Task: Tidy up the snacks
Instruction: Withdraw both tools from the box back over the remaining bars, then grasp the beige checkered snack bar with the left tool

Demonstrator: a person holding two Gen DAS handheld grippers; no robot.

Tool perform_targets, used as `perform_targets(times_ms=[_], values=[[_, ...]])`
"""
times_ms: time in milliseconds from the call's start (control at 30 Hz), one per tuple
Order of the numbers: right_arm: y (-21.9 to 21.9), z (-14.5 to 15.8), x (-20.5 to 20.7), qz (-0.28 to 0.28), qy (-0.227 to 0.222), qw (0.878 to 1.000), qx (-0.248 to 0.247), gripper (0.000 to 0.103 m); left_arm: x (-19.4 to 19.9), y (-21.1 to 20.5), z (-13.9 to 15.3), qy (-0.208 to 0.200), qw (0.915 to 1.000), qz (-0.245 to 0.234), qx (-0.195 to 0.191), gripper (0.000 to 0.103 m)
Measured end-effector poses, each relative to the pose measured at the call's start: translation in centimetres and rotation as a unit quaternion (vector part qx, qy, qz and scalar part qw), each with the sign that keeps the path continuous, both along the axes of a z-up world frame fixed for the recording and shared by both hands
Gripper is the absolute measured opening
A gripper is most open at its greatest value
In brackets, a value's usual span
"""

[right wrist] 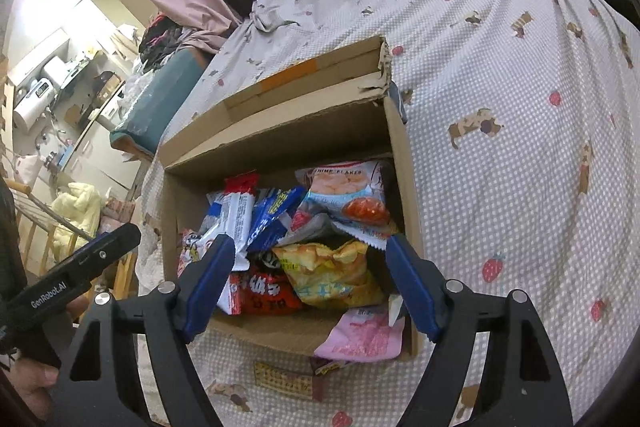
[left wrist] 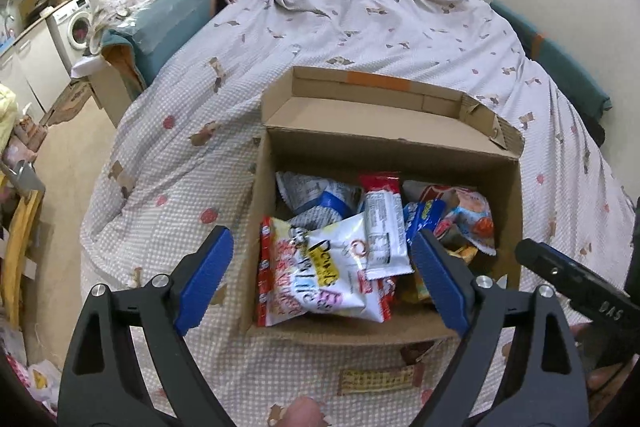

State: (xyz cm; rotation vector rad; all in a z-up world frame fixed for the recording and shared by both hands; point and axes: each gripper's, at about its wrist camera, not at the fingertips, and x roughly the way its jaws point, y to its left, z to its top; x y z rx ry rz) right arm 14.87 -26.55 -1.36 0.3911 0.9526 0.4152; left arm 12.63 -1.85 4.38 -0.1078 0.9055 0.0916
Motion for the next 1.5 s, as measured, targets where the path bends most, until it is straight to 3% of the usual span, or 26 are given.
perform_targets(times_ms=[167, 333, 467, 833, 1167, 1400, 1500], values=[[-0.2, 1.4, -2.3, -0.008, -0.018, 1.000, 0.002, 0.089, -1.6, 0.7, 0.3, -0.004, 1.0000, 0.003, 0.004, 0.090], [-0.5, 2.2, -4.2, -0.020, -0.030, 0.999, 0.015, 0.098, -3.4, 1.5, 0.5, -0.015, 0.9998, 0.008, 0.004, 0.101], [-0.6, 2.1, -5.3, -0.022, -0.033, 0.999, 0.003, 0.099, -4.6, 1.7, 0.5, -0.015, 0.9999, 0.003, 0.008, 0.101], [-2.3, 1.5, -8.5, -0.040, -0.013, 0.998, 0.037, 0.099, -8.0, 2.6, -0.7, 0.004, 1.0000, -0.004, 0.000, 0.101], [-2.6, -0.3, -10.3, -0.036, 0.006, 0.999, 0.000, 0.099, -9.5, 2.9, -3.5, 0.033, 0.9994, -0.004, -0.005, 0.101], [-3.8, -2.7, -11.2, -0.045, 0.049, 0.998, 0.007, 0.099, -9.6, 2.3, -6.8, 0.076, 0.9968, -0.017, -0.018, 0.101], [-4.3, -3.7, -11.2, -0.056, 0.069, 0.996, 0.002, 0.099, -9.1, 1.2, -8.9, 0.113, 0.9926, -0.033, -0.028, 0.101]])
